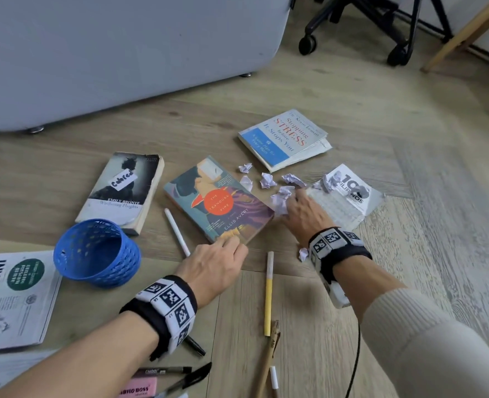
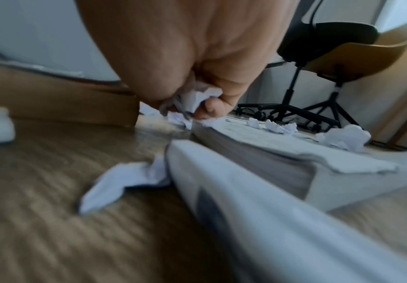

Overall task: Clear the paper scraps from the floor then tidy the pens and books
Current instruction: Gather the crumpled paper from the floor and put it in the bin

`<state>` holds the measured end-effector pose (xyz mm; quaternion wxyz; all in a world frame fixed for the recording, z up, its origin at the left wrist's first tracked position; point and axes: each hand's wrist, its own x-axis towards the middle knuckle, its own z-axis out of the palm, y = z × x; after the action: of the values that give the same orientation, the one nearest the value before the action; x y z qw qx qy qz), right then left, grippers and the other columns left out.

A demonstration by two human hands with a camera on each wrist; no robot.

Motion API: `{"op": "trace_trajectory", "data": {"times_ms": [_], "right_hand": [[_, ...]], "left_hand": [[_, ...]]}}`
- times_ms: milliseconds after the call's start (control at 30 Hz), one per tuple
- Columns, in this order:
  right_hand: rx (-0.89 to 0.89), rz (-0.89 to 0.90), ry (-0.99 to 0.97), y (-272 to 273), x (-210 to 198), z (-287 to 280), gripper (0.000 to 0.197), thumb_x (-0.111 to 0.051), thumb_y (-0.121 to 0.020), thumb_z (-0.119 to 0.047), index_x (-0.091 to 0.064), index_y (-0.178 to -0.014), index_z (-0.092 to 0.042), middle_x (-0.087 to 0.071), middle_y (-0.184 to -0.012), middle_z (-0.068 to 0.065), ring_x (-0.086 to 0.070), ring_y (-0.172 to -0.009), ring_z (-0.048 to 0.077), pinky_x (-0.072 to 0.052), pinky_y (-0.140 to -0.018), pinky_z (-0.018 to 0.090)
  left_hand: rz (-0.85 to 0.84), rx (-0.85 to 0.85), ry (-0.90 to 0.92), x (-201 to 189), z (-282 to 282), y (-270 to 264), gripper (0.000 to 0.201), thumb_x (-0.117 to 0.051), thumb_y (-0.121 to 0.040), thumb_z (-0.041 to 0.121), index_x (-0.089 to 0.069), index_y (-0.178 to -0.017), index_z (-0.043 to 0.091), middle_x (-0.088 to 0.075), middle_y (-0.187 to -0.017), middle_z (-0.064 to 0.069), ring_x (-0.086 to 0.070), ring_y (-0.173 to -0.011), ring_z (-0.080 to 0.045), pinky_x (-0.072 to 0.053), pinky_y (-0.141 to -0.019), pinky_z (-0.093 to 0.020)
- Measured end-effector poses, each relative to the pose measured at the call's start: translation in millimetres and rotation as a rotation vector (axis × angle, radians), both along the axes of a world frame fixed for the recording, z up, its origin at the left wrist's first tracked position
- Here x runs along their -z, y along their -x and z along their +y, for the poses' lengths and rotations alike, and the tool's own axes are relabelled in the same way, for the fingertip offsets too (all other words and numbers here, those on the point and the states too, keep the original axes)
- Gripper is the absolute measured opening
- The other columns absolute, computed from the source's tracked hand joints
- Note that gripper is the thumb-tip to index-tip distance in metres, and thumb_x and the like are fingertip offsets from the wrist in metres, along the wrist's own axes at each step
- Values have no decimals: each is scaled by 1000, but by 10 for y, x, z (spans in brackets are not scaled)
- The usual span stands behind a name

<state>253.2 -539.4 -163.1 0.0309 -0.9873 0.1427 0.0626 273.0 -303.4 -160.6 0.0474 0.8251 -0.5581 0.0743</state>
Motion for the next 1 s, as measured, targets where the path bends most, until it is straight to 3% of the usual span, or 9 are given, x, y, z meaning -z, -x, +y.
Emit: {"op": "trace_trajectory", "data": {"times_ms": [33,133,233,267,333,467,633,800,1000], "right_hand": [[61,-49,-58,-9,-31,-29,32,-40,-97,-24,-50,-115,1,-52,-113,19,-51,-103,34,-44,-83,40],[318,-250,-220,-107,-116,-189,46,-23,-100,-42,-48,-94,-4,-53,-88,14,-50,-80,29,-47,-74,44],[442,-316,-242,-270,-173,-361,20,-36,-97,-18,-43,-111,-5,-54,-95,17,-46,-78,29,-37,-68,38],[430,-276,-228,-331,-164,-403,25,-38,-95,-12,-41,-120,-8,-51,-101,17,-46,-79,29,-37,-68,37],[405,-206,-244,-447,-142,-434,40,-42,-94,-12,-35,-132,-21,-44,-110,16,-49,-81,27,-40,-68,35],[242,-112,-274,-601,-22,-305,59,-54,-85,-54,-31,-136,-34,-37,-118,15,-48,-105,34,-44,-85,41],[94,-114,-158,-736,164,32,81,-41,-73,-82,-20,-141,-44,-26,-131,6,-39,-119,30,-48,-90,51],[58,-128,25,-942,297,197,86,-27,-73,-84,-16,-147,-42,-29,-131,11,-41,-110,33,-48,-86,46],[-86,-36,123,-1155,189,365,52,-34,-93,-61,-38,-130,-25,-34,-131,17,-51,-103,37,-44,-79,43]], "left_hand": [[25,-32,17,-30,-17,-25,6,-57,-86,13,-55,-80,14,-50,-74,-3,-53,-55,-18,-36,-33,-27],[102,-253,6,-24,-73,-134,49,-68,-79,45,-57,-113,11,-48,-83,-3,-50,-58,-14,-36,-39,-25],[167,-414,-73,5,-67,-187,76,-47,-82,63,-40,-144,18,-46,-91,-4,-48,-67,-14,-41,-47,-26],[189,-434,-84,45,-53,-194,76,-40,-84,65,-36,-146,21,-45,-94,-3,-51,-72,-15,-44,-51,-27],[204,-460,-52,72,-34,-201,73,-41,-85,64,-41,-144,22,-48,-95,-3,-56,-76,-16,-46,-56,-29],[195,-520,60,39,34,-259,65,-44,-79,70,-71,-109,20,-53,-79,0,-61,-66,-19,-47,-48,-31],[212,-591,86,47,249,-324,41,-65,-77,59,-77,-98,26,-52,-65,1,-59,-55,-18,-38,-43,-25],[318,-656,130,84,245,-272,47,-48,-78,60,-76,-100,29,-61,-63,3,-64,-55,-18,-43,-43,-24],[362,-652,162,91,231,-256,35,-78,-72,46,-76,-99,24,-65,-65,2,-65,-56,-20,-45,-45,-27]]}}
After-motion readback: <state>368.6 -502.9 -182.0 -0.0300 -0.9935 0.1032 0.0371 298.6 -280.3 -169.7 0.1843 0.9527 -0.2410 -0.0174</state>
